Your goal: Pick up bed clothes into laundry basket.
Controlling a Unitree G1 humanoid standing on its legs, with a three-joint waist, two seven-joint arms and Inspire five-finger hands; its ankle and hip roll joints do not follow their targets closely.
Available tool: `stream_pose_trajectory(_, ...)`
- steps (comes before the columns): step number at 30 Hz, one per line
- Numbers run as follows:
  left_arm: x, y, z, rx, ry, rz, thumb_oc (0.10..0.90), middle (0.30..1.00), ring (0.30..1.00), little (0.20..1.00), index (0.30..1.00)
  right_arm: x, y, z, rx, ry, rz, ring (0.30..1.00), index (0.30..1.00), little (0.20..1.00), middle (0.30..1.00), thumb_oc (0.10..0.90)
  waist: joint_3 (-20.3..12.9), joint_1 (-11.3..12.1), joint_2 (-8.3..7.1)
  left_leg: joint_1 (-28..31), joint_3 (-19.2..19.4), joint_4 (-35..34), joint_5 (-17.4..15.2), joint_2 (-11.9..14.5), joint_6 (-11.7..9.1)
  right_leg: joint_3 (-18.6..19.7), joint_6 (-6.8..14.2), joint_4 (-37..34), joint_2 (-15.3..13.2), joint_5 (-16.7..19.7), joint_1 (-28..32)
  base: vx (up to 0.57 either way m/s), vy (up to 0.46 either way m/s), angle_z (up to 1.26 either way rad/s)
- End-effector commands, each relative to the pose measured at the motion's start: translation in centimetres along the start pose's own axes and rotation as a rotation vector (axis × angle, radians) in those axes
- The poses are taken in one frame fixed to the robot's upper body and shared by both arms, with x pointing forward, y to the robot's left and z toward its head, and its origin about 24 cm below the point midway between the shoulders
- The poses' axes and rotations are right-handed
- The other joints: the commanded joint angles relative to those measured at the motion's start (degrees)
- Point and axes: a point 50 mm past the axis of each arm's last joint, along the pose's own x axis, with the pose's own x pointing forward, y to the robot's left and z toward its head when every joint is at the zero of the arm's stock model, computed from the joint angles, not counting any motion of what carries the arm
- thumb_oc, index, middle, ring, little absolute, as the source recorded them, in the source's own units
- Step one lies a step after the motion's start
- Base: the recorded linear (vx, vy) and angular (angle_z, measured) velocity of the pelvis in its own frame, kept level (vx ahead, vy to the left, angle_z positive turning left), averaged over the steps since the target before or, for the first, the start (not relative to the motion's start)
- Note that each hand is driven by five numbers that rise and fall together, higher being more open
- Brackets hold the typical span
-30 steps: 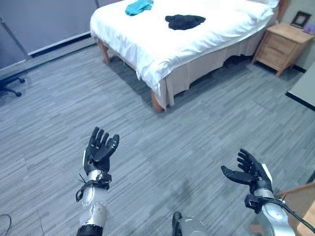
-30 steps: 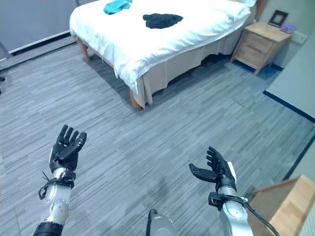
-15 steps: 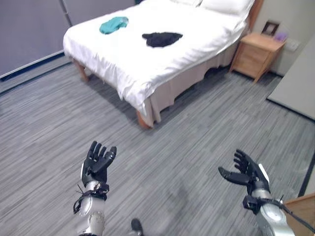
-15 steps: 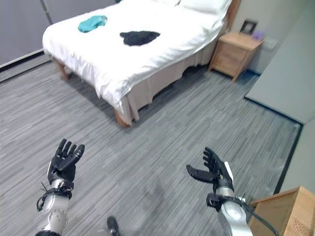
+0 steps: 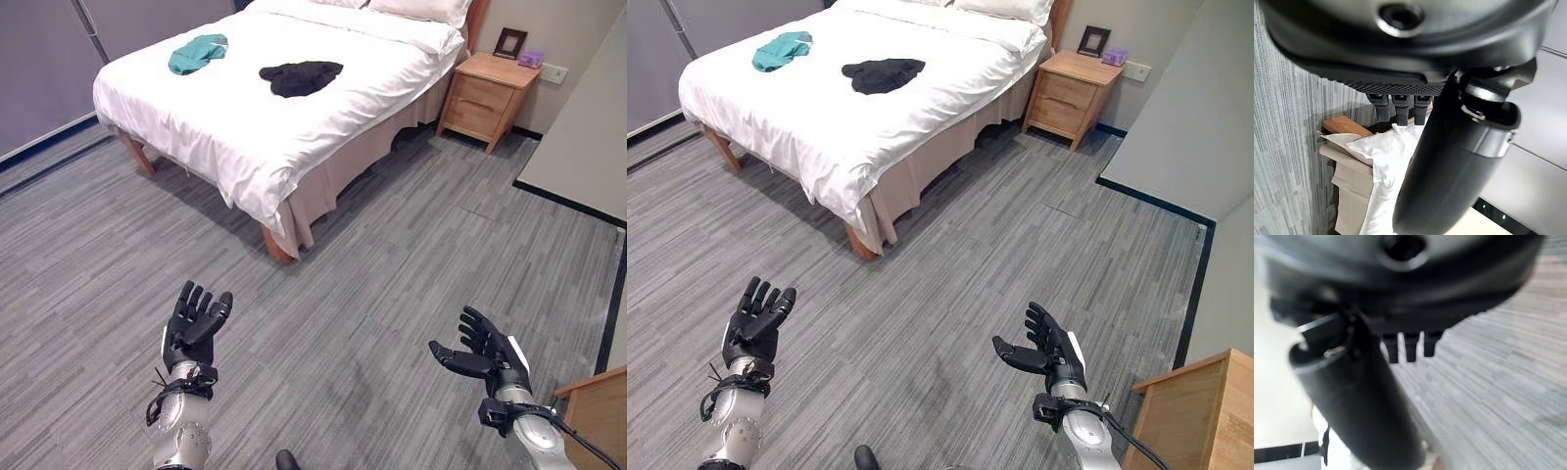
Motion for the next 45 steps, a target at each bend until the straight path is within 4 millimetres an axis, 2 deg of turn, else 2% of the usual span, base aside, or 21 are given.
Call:
stream_pose_trajectory(1, 2.0, -2.4, 4.4, 0.036, -0.191, -0.126, 0.8, 0.9, 0.9, 0.9, 0.9, 1.2, 0.6, 5.0, 0.026, -0.241, 0.013, 0.9, 0.9, 0.9, 0.9, 0.8, -1.1, 0.6, -3.29, 8.9, 1.1, 0.2, -4.6, 2.0, -5.6, 1.0, 5.8, -4.7, -3.3, 12.0, -5.5, 0.0, 0.0, 0.0)
stream_pose_trajectory(10, 1.6, -1.9, 3.7, 0.047, -0.161, -0.112, 0.8, 0.9, 0.9, 0.9, 0.9, 1.2, 0.8, 4.4, 0.02, -0.221, 0.006, 0.9, 0.9, 0.9, 0.9, 0.8, -1.3, 1.1, -3.25, 9.5, 0.8, 0.2, -4.8, 1.6, -5.6, 0.4, 6.0, -5.2, -3.5, 12.3, -4.9, 0.0, 0.0, 0.0)
stream_pose_trajectory(11, 3.0, 0.1, 9.5, 0.507, -0.217, -0.024, 0.8, 0.9, 0.9, 0.9, 0.9, 1.3, -2.5, 5.0, 0.123, -0.218, -0.076, 0.9, 0.9, 0.9, 0.9, 0.8, 2.2, 5.8, -6.22, -3.0, 2.0, 25.0, -0.4, 12.0, -8.0, -8.8, -1.5, -0.9, 1.0, 2.9, 1.3, 0.0, 0.0, 0.0)
stream_pose_trajectory(12, 3.0, 0.0, 9.5, 0.507, -0.218, -0.024, 0.8, 0.9, 0.9, 0.9, 0.9, 1.3, -2.5, 5.0, 0.123, -0.219, -0.076, 0.9, 0.9, 0.9, 0.9, 0.8, 2.1, 5.8, -6.22, -3.0, 2.0, 24.7, -0.2, 12.0, -8.0, -8.9, -1.5, -1.0, 1.0, 3.0, 1.2, -0.09, 0.136, -0.06)
stream_pose_trajectory(13, 3.5, -0.6, 9.2, 0.492, -0.214, -0.029, 0.8, 0.9, 0.9, 0.9, 0.9, 1.2, -2.8, 4.5, 0.136, -0.199, -0.104, 0.9, 0.9, 0.9, 0.9, 0.8, 0.2, 3.7, -5.24, 2.2, 0.6, 19.1, -2.2, 10.0, -8.1, -9.0, -0.4, -1.3, 0.7, 3.9, 0.0, -0.11, 0.21, -0.1)
stream_pose_trajectory(15, 3.8, -1.4, 8.5, 0.479, -0.202, -0.039, 0.8, 0.9, 0.9, 0.9, 0.9, 0.8, -2.7, 4.1, 0.195, -0.208, -0.125, 0.9, 0.9, 0.9, 0.9, 0.8, -1.4, 1.4, -4.11, 6.9, 3.3, 9.7, -5.0, 8.7, -7.4, -9.7, 0.9, -1.3, 0.3, 4.3, -1.1, -0.14, 0.265, 0.03)
stream_pose_trajectory(18, 4.1, -2.1, 7.3, 0.499, -0.164, -0.061, 0.8, 0.9, 0.9, 0.9, 0.9, 1.0, -2.4, 3.8, 0.208, -0.197, -0.153, 0.9, 0.9, 0.9, 0.9, 0.8, -2.4, 0.6, -3.28, 8.2, 2.2, 0.4, -3.6, 6.5, -7.0, -9.7, 2.2, -1.7, -0.6, 6.7, -3.2, -0.11, 0.202, 0.45)
stream_pose_trajectory(22, 3.8, -1.5, 7.7, 0.509, -0.175, -0.049, 0.8, 0.9, 0.9, 0.9, 0.9, 1.4, -2.2, 4.6, 0.227, -0.23, -0.154, 0.9, 0.9, 0.9, 0.9, 0.8, -2.5, 1.1, -3.39, 8.5, 2.5, 0.2, -4.7, 5.1, -6.2, -9.0, 2.9, -2.7, -1.1, 9.0, -3.7, -0.01, 0.127, 0.21)
stream_pose_trajectory(24, 3.3, -0.1, 8.1, 0.56, -0.17, -0.008, 0.8, 0.9, 0.9, 0.9, 0.9, 2.3, -2.3, 6.7, 0.181, -0.294, -0.169, 0.9, 0.9, 0.9, 0.9, 0.8, -2.6, 2.4, -3.37, 8.5, 2.7, 0.2, -5.7, 4.1, -5.5, -8.7, 3.8, -4.0, -2.0, 10.4, -3.5, 0.03, 0.16, -0.06)
stream_pose_trajectory(25, 3.3, -0.1, 8.1, 0.56, -0.171, -0.007, 0.8, 0.9, 0.9, 0.9, 0.9, 2.3, -2.3, 6.8, 0.181, -0.295, -0.168, 0.9, 0.9, 0.9, 0.9, 0.8, -2.5, 2.4, -3.4, 8.5, 2.8, 0.2, -5.8, 4.1, -5.5, -8.7, 3.8, -4.1, -2.0, 10.5, -3.4, 0.04, 0.152, -0.2)
stream_pose_trajectory(27, 3.3, -0.2, 9.2, 0.55, -0.221, 0.007, 0.8, 0.9, 0.9, 0.9, 0.9, 3.4, -1.6, 9.8, 0.105, -0.388, -0.129, 0.9, 0.9, 0.9, 0.9, 0.8, -2.0, 3.7, -3.64, 8.3, 2.3, 0.2, -6.4, 3.0, -4.8, -9.3, 4.8, -3.5, -3.4, 10.9, -3.0, 0.04, 0.18, -0.1)
stream_pose_trajectory(31, 3.5, -0.8, 9.4, 0.513, -0.244, -0.005, 0.8, 0.9, 0.9, 0.9, 0.9, 4.4, 0.2, 12.7, 0.029, -0.469, -0.06, 0.9, 0.9, 0.9, 0.9, 0.8, -1.7, 5.0, -3.99, 8.3, 1.8, 0.2, -7.2, 1.8, -3.9, -10.0, 5.5, -1.6, -5.1, 11.7, -3.2, 0.01, 0.137, 0.15)
stream_pose_trajectory(33, 3.9, -1.4, 8.7, 0.501, -0.219, -0.021, 0.8, 0.9, 0.9, 0.9, 0.9, 5.1, 3.0, 14.5, 0.073, -0.525, 0.045, 0.9, 0.9, 0.9, 0.9, 0.8, -0.7, 5.8, -3.8, 8.7, 0.9, 0.2, -8.3, 0.1, -1.9, -9.4, 6.0, 7.6, -7.7, 12.4, -5.5, 0.03, 0.235, 0.1)
stream_pose_trajectory(34, 3.9, -1.4, 8.7, 0.501, -0.22, -0.021, 0.8, 0.9, 0.9, 0.9, 0.9, 5.1, 3.0, 14.6, 0.073, -0.525, 0.045, 0.9, 0.9, 0.9, 0.9, 0.8, -0.8, 5.8, -3.86, 8.5, 1.0, 0.2, -8.1, 0.1, -1.9, -9.2, 6.0, 7.7, -7.7, 12.5, -5.8, 0.05, 0.248, 0.12)
stream_pose_trajectory(35, 3.9, -1.4, 8.0, 0.51, -0.189, -0.026, 0.8, 0.9, 0.9, 0.9, 0.9, 4.9, 3.8, 14.9, 0.076, -0.539, 0.083, 0.9, 0.9, 0.9, 0.9, 0.8, 0.5, 5.5, -3.42, 10.0, 0.5, 0.2, -9.2, -1.2, -0.3, -7.6, 6.5, 17.0, -9.0, 15.3, -8.9, 0.07, 0.245, 0.16)
stream_pose_trajectory(36, 3.7, -1.4, 7.6, 0.506, -0.175, -0.031, 0.8, 0.9, 0.9, 0.9, 0.9, 4.8, 4.0, 14.7, 0.077, -0.535, 0.093, 0.9, 0.9, 0.9, 0.9, 0.8, 1.0, 5.3, -3.1, 10.9, 0.3, 0.2, -9.8, -1.5, 0.3, -6.9, 6.5, 21.4, -9.2, 16.1, -10.7, 0.07, 0.243, 0.24)
stream_pose_trajectory(40, 3.4, -1.0, 6.8, 0.496, -0.142, -0.031, 0.8, 0.9, 0.9, 0.9, 0.9, 4.6, 3.5, 13.5, 0.026, -0.494, 0.09, 0.9, 0.9, 0.9, 0.9, 0.8, 2.2, 3.5, -2.16, 12.8, -0.4, 0.2, -11.1, -1.3, 0.6, -4.4, 6.4, 27.1, -6.6, 15.8, -17.7, 0.2, 0.096, 0.26)
stream_pose_trajectory(41, 3.1, -0.5, 6.6, 0.491, -0.126, -0.033, 0.8, 0.9, 0.9, 0.9, 0.9, 4.2, 2.1, 12.7, -0.018, -0.464, 0.048, 0.9, 0.9, 0.9, 0.9, 0.8, 2.2, 2.1, -2.22, 14.0, -1.1, 0.2, -12.2, -1.8, -0.1, -3.7, 6.2, 22.0, -5.6, 15.6, -20.9, 0.25, -0.014, 0.21)
stream_pose_trajectory(43, 3.0, -0.3, 6.5, 0.485, -0.12, -0.033, 0.8, 0.9, 0.9, 0.9, 0.9, 4.0, 1.4, 12.2, -0.01, -0.449, 0.02, 0.9, 0.9, 0.9, 0.9, 0.8, 2.0, 1.3, -2.2, 14.9, -1.6, 0.2, -13.0, -2.0, -0.5, -3.4, 6.2, 19.3, -5.4, 15.9, -21.9, 0.44, -0.079, 0.22)
stream_pose_trajectory(44, 3.1, -0.2, 6.2, 0.477, -0.103, -0.035, 0.8, 0.9, 0.9, 0.9, 0.9, 3.5, 0.0, 11.0, 0.021, -0.419, -0.044, 0.9, 0.9, 0.9, 0.9, 0.8, 1.7, -0.5, -2.88, 17.3, -2.4, 0.2, -14.7, -2.6, -2.2, -3.6, 6.9, 7.1, -6.1, 17.2, -23.6, 0.66, -0.167, 0.34)
stream_pose_trajectory(45, 3.2, -0.3, 6.2, 0.486, -0.103, -0.041, 0.8, 0.9, 0.9, 0.9, 0.9, 3.3, -0.5, 10.5, 0.018, -0.406, -0.063, 0.9, 0.9, 0.9, 0.9, 0.8, 1.5, -1.4, -2.74, 18.4, -2.8, 0.2, -15.4, -2.1, -3.0, -4.3, 7.6, 2.3, -6.0, 18.4, -23.3, 0.52, -0.142, 0.49)
